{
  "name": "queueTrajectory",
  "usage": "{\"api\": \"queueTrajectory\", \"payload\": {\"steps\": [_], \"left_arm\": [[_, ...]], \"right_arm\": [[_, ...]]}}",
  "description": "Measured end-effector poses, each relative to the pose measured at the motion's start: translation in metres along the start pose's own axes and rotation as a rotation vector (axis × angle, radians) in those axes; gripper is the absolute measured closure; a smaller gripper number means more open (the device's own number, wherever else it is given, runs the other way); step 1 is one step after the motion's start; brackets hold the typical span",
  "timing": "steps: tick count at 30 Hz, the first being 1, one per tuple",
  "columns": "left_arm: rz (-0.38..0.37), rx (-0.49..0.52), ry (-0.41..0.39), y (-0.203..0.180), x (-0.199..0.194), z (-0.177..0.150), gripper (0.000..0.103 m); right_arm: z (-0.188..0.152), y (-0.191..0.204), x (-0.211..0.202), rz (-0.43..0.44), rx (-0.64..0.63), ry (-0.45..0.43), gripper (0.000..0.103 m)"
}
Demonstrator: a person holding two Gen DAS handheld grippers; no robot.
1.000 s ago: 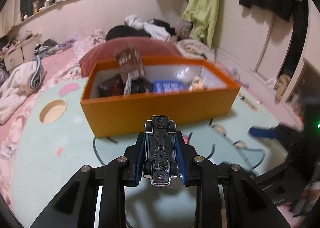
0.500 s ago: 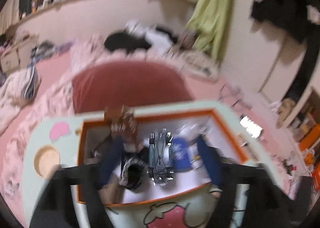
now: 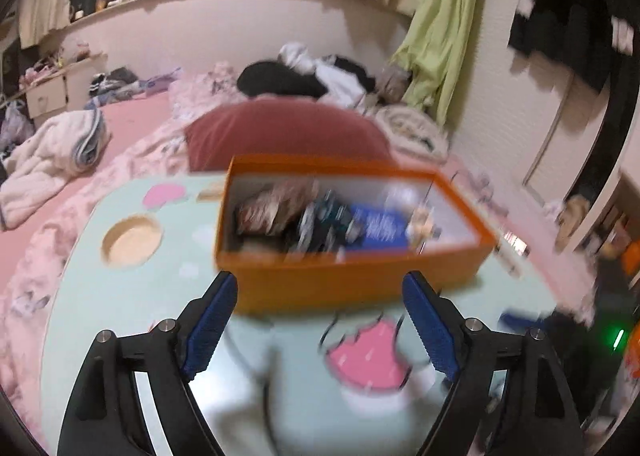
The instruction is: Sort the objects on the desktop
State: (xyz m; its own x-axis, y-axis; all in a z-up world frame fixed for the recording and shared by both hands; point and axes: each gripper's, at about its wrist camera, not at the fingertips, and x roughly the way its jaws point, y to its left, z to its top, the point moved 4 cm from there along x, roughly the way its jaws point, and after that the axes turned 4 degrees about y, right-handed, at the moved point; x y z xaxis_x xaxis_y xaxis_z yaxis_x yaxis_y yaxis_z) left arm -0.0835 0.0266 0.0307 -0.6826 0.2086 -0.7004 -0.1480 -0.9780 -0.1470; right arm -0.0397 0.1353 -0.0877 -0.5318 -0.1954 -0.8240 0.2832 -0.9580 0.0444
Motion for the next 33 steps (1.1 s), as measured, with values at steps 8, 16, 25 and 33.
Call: {"api": "queueTrajectory", "payload": {"steps": [8, 16, 25, 33], "left_arm": [[0.190, 0.077, 0.132, 0.006, 0.043, -0.047, 0.001], [0.172, 0.081, 0.137, 0.005, 0.045, -0.049, 0.000], [0.118, 0.068, 0.169, 0.006, 0.046, -0.048, 0.000], [0.018, -0.019, 0.159, 0.024, 0.027, -0.054, 0.001]], "right_arm": [[0.000, -0.001, 0.000, 0.000, 0.000, -0.001, 0.001], [0.000, -0.003, -0.001, 0.001, 0.002, -0.003, 0.001], [0.001, -0.004, -0.001, 0.002, 0.002, -0.003, 0.001], [0.003, -0.005, 0.000, 0.000, 0.002, -0.002, 0.001]]}}
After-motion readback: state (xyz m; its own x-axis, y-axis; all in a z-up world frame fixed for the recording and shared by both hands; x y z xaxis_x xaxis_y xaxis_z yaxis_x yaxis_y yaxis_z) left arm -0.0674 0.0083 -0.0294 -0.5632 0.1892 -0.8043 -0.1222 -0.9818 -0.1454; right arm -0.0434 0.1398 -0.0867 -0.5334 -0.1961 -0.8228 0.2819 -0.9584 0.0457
